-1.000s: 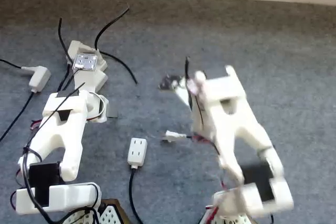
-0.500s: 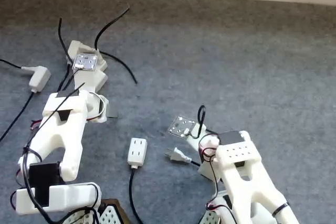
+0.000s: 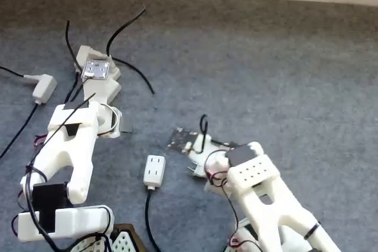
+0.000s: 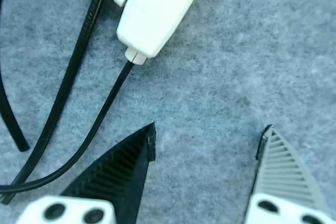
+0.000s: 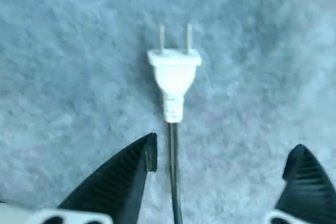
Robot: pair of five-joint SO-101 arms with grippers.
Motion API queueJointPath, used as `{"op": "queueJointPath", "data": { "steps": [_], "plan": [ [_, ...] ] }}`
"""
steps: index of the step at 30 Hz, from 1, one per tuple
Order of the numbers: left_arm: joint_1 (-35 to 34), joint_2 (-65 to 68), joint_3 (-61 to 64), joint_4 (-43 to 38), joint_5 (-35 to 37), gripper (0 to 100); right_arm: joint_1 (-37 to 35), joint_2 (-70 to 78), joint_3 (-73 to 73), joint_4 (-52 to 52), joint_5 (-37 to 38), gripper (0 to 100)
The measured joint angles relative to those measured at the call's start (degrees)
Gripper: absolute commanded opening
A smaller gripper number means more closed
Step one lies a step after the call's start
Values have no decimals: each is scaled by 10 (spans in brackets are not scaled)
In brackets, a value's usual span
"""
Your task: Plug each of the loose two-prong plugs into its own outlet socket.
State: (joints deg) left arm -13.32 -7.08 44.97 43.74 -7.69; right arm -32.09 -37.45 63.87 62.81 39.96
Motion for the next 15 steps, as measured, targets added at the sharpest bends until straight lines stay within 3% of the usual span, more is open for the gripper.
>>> {"op": "queueJointPath", "data": {
  "steps": [5, 11, 15],
  "plan": [
    [0, 0, 0, 0, 0, 319, -30, 0, 56, -63, -20, 324],
    [0, 0, 0, 0, 0, 319, -31, 0, 96, -127, -22, 19],
    [0, 0, 0, 0, 0, 319, -21, -1, 97, -160, -24, 46]
  ]
}}
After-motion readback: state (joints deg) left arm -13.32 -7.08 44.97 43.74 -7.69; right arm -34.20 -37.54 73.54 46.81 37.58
